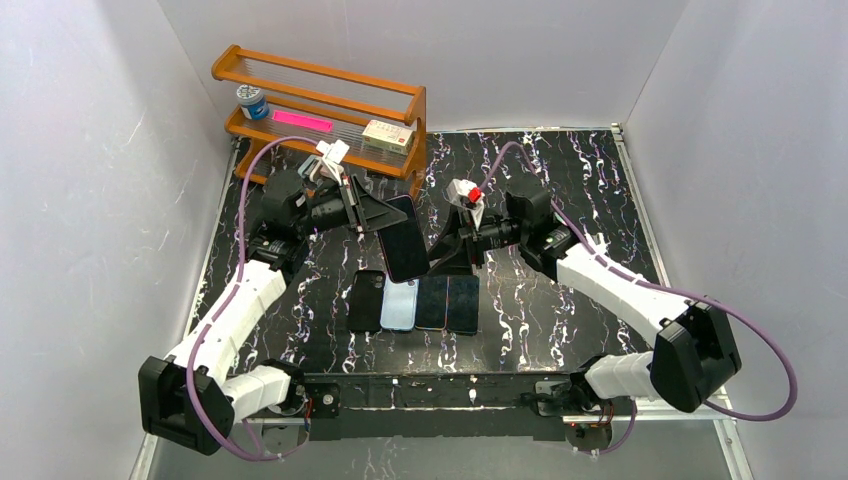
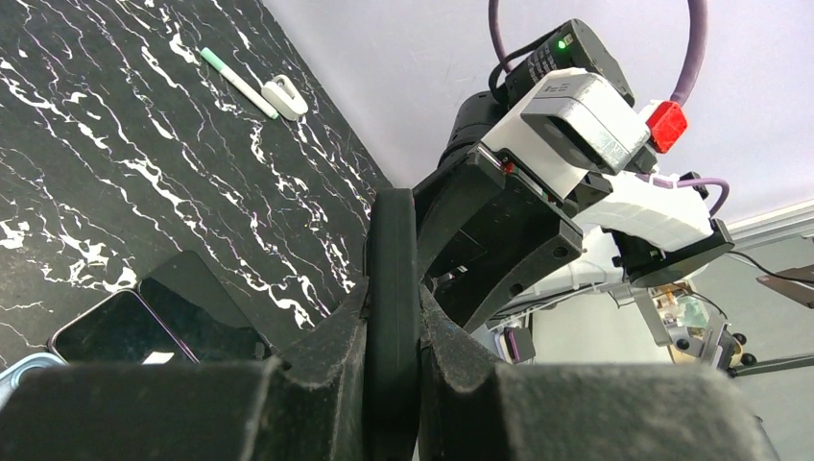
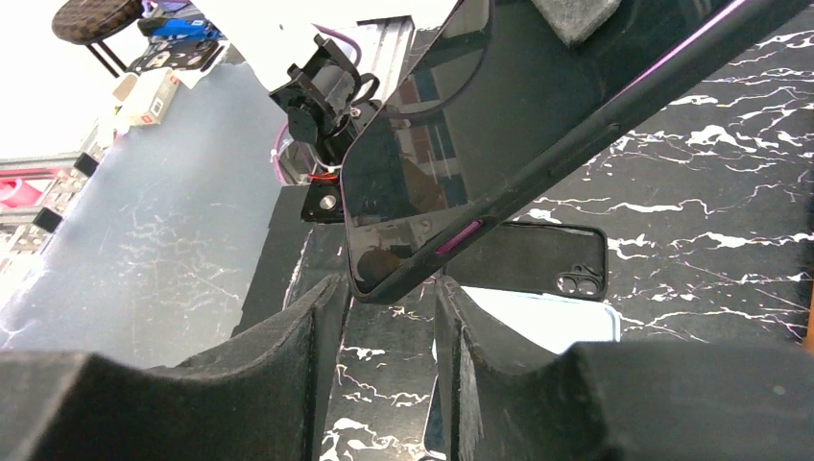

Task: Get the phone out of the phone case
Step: Remove the phone case from the phone.

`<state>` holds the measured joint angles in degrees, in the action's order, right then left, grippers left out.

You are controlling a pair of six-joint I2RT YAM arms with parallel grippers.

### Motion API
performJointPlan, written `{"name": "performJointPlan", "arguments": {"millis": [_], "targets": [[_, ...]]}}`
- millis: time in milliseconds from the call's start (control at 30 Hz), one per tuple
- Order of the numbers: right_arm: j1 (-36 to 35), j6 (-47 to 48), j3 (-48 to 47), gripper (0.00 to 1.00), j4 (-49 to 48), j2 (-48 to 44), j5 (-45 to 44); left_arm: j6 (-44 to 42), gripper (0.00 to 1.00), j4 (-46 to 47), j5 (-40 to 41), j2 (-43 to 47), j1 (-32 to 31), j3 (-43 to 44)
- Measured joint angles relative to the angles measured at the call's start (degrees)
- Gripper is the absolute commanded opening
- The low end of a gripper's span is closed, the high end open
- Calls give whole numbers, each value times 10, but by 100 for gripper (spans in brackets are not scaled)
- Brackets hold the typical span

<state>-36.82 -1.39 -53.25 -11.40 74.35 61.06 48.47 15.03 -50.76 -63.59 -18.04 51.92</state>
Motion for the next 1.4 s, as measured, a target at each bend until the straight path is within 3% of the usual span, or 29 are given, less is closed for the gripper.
{"name": "performJointPlan", "arguments": {"millis": [233,433,600,1000,1400], "targets": [[0,-1,-14,34,7,20,31,-4,0,0,-11,-8,0,11],[1,16,-25,13,35,25,46,0,0,12,-21,-9,0,14],[1,49,-39,1,58,26,50,9,0,26,-27,-9,0,14],[-5,167,-91,1,144,37,41,52,0,86,-36,-18,3,14],[-41,310,-120,1,207,57,-84,97,0,121,-55,-27,8,4]]}}
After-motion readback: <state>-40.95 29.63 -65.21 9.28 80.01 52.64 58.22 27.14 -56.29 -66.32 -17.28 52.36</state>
